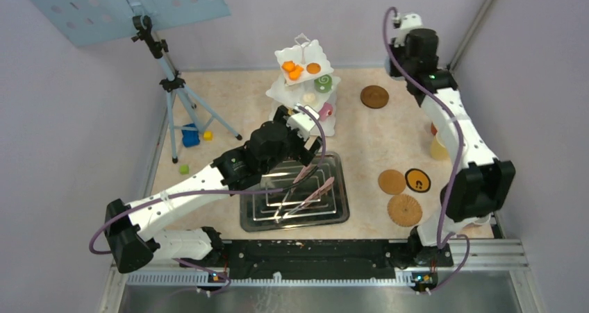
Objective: Serve the afternoon tea
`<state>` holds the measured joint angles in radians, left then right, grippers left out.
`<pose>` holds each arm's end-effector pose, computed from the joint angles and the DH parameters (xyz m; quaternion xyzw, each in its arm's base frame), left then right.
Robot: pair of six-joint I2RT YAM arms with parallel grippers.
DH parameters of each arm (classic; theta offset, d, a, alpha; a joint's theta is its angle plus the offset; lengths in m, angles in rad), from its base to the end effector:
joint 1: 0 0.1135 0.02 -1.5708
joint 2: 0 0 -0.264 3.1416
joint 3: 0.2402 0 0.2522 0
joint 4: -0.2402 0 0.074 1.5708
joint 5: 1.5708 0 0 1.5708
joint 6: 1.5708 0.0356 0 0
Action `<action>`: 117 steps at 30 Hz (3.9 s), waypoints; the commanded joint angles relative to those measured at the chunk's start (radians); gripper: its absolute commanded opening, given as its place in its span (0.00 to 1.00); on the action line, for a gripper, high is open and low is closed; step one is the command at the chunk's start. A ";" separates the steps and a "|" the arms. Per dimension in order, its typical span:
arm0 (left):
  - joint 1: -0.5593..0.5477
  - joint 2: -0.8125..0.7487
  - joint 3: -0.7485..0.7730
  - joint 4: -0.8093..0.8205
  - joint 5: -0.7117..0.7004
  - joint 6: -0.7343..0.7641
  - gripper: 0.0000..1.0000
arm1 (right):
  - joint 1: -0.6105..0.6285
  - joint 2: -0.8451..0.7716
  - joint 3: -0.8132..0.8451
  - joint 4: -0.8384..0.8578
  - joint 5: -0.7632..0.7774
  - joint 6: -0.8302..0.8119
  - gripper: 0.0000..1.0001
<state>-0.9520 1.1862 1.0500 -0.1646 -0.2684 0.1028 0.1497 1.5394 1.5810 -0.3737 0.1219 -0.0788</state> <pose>0.1673 -0.2187 0.3523 0.3330 0.7294 -0.1440 0.5800 0.3540 0.0490 0.4119 -0.0575 0.8115 -0.0290 0.5808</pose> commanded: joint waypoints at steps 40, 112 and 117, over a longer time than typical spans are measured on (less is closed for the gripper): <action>-0.004 0.016 -0.019 0.057 -0.048 0.012 0.99 | -0.015 0.826 0.839 -0.467 -0.336 -0.426 0.00; -0.031 -0.013 -0.011 0.058 -0.005 -0.012 0.99 | 0.175 -0.361 -0.597 -0.306 0.123 0.674 0.68; -0.031 -0.009 -0.008 0.056 0.003 -0.016 0.99 | 0.175 -0.429 -0.862 -0.187 0.023 0.823 0.65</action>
<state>-0.9775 1.1995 1.0355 -0.1566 -0.2806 0.1028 0.3233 1.1584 0.8337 -0.6819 0.2073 0.5606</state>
